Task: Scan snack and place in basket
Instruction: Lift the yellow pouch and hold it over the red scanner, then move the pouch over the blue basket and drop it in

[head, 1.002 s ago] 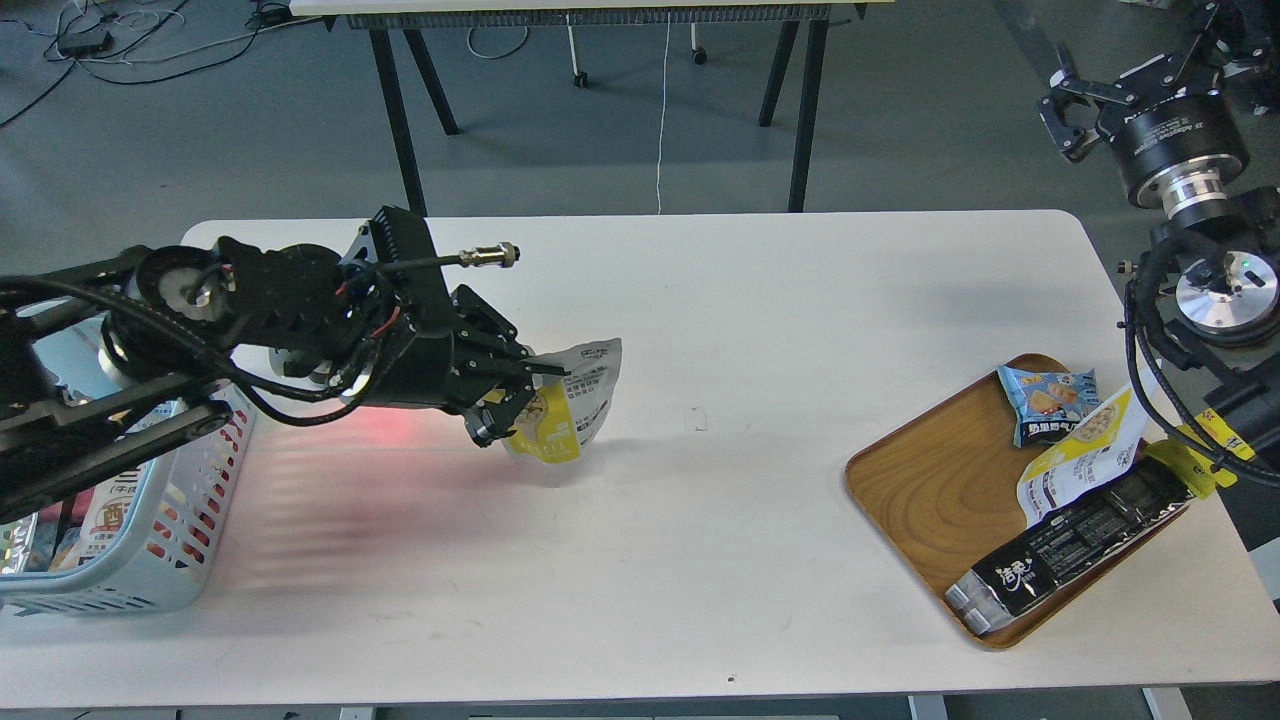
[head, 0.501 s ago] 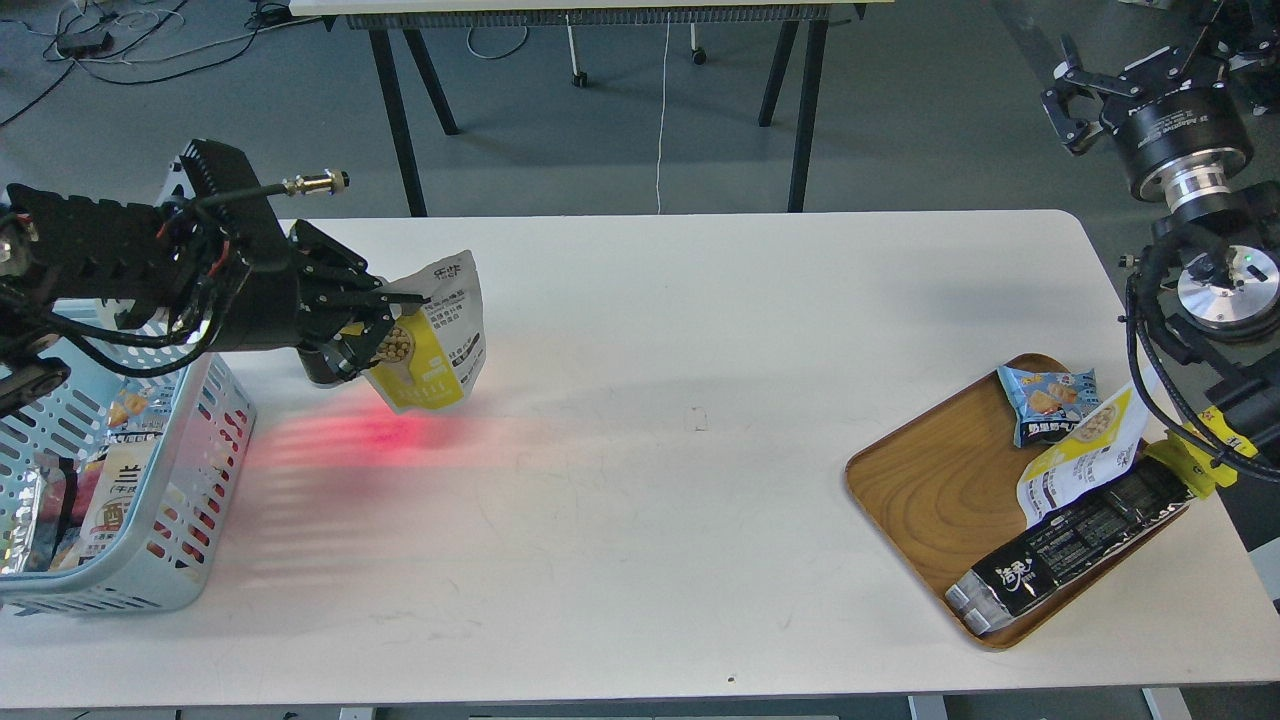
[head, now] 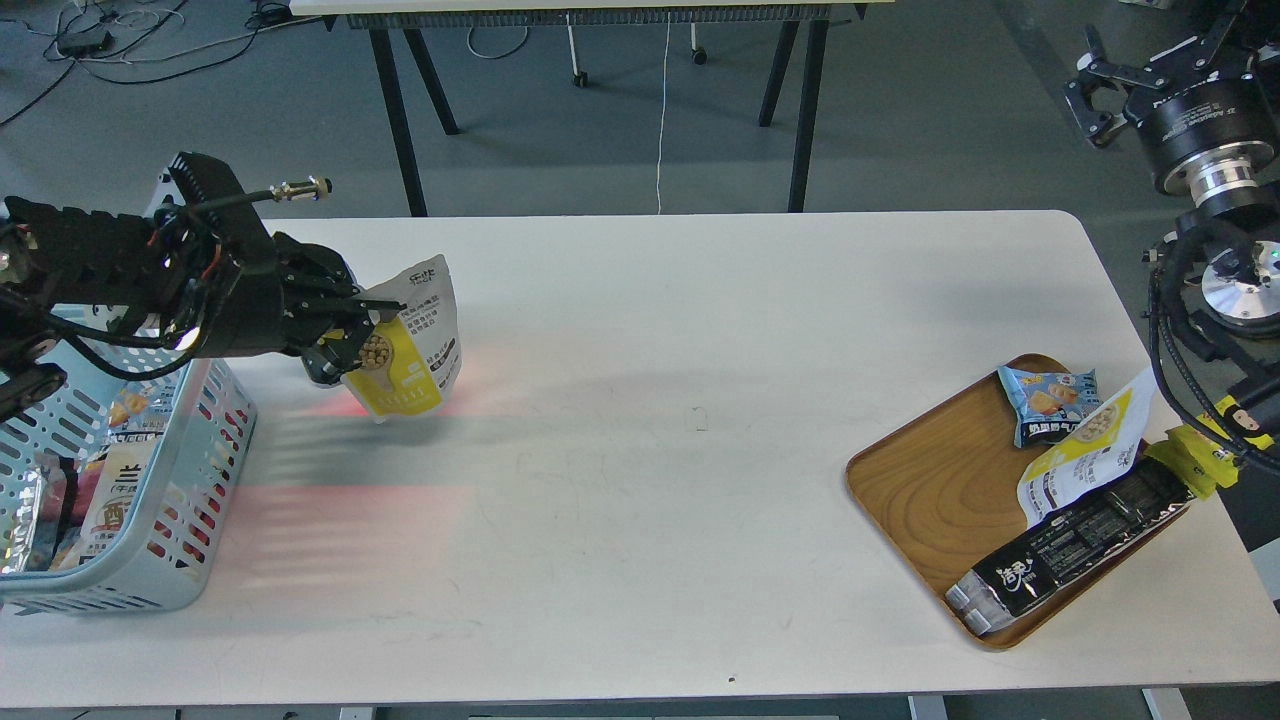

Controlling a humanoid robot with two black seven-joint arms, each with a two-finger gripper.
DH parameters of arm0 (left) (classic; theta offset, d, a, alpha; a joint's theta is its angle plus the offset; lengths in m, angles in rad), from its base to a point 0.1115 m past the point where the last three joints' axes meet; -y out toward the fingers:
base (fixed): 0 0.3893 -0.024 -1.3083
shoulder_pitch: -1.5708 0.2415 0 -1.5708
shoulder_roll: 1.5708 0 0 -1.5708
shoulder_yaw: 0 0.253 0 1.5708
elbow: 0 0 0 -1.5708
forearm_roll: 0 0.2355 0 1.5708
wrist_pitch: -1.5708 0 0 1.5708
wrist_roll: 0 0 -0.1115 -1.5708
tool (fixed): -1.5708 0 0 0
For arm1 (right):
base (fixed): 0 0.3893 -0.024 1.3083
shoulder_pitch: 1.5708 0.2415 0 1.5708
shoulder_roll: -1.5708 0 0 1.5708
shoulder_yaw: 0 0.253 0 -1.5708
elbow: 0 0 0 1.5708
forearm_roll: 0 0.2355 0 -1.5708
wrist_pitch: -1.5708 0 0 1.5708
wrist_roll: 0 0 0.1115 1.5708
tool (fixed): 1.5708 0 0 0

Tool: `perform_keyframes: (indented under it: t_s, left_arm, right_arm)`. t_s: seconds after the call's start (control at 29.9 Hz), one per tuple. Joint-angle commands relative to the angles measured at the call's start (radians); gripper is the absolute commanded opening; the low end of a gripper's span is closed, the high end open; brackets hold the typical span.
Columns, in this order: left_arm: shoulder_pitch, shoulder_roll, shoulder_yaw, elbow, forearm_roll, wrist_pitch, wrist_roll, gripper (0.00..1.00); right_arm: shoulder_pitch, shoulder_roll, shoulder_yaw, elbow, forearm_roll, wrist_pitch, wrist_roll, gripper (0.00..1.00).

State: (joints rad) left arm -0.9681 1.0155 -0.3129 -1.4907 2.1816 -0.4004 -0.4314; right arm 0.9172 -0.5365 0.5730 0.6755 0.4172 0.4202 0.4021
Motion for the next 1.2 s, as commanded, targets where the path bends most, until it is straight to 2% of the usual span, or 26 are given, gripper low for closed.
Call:
perform_keyframes:
  t_s: [0.0,0.57,0.73,0.9,0.97,1.17]
  left_arm:
    - [0.006,0.000,0.000,0.019,0.000,-0.001,-0.013,0.00]
    - [0.006,-0.003,0.000,0.035,0.000,0.000,-0.017,0.00]
    - [0.003,0.017,-0.012,-0.025,0.000,0.000,-0.032,0.00]
    - [0.002,0.098,-0.074,-0.086,0.000,0.002,-0.041,0.00]
    - [0.002,0.127,-0.081,-0.106,0.000,0.002,-0.057,0.00]
    - [0.002,0.273,-0.155,-0.125,0.000,0.003,-0.057,0.00]
  right_arm:
    - [-0.001,0.000,-0.001,-0.001,0.000,-0.001,0.000,0.99]
    - [-0.001,0.000,-0.001,-0.001,0.000,-0.001,0.000,0.99]
    - [-0.001,-0.002,0.001,0.001,0.000,-0.001,0.000,0.99]
    - [-0.003,-0.002,0.001,-0.001,-0.001,-0.001,0.000,0.99]
    - [-0.003,-0.002,0.001,0.001,-0.001,0.000,0.000,0.99]
    - [-0.004,-0.019,0.002,0.001,0.000,0.003,0.000,0.99]
